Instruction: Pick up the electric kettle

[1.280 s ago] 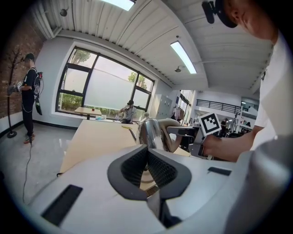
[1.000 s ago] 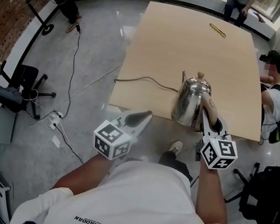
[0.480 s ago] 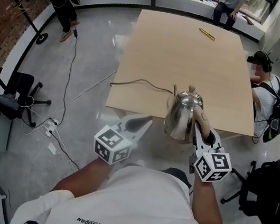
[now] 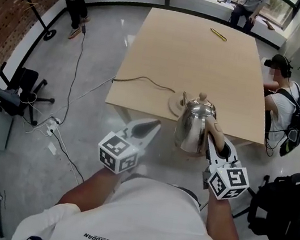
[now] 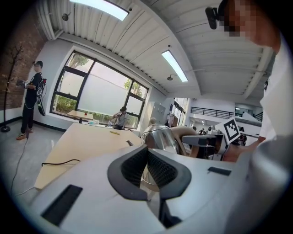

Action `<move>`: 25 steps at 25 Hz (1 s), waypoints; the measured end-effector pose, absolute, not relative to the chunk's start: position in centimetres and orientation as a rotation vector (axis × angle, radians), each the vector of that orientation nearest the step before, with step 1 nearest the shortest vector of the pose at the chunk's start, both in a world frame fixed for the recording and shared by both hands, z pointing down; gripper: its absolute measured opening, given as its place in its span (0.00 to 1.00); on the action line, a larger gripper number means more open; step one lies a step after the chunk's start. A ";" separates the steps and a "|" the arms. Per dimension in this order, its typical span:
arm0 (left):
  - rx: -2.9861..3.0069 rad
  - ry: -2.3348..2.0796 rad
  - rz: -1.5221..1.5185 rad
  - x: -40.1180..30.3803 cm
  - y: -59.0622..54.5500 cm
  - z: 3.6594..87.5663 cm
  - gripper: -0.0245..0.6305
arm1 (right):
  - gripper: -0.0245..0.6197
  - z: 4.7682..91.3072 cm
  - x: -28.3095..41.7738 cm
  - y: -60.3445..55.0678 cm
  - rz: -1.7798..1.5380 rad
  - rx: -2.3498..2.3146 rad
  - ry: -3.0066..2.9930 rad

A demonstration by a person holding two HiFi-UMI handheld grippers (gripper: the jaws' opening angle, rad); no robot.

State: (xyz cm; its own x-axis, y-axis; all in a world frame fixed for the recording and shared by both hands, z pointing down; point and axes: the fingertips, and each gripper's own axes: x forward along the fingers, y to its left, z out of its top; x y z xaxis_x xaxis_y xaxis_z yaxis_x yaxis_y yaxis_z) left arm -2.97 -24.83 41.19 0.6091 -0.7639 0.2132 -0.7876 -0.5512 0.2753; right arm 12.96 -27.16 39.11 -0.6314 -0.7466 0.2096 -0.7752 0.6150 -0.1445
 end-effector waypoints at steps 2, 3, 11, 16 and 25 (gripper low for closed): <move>2.486 -1.274 0.092 -1.5 -24.3 41.1 0.03 | 0.17 39.1 14.7 -26.5 0.338 1.262 -2.720; 2.482 -1.282 0.094 -0.8 -23.9 41.1 0.03 | 0.17 39.1 15.5 -26.1 0.339 1.254 -2.725; 2.430 -1.350 0.114 4.1 -19.9 41.7 0.03 | 0.17 40.4 20.1 -23.0 0.356 1.164 -2.754; 2.403 -1.425 0.154 4.4 -17.8 41.5 0.03 | 0.17 41.4 20.9 -22.0 0.391 1.102 -2.772; 2.343 -1.384 0.150 2.5 -18.5 42.8 0.03 | 0.17 41.2 20.0 -21.1 0.418 1.136 -2.782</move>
State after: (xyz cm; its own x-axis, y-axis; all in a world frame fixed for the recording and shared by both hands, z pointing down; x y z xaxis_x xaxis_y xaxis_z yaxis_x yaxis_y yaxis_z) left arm 2.50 -18.47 42.75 0.5003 -0.8138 0.2958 -0.8582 -0.4206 0.2944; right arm 20.00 -21.10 41.23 -0.7145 -0.6699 0.2019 -0.6996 0.6825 -0.2117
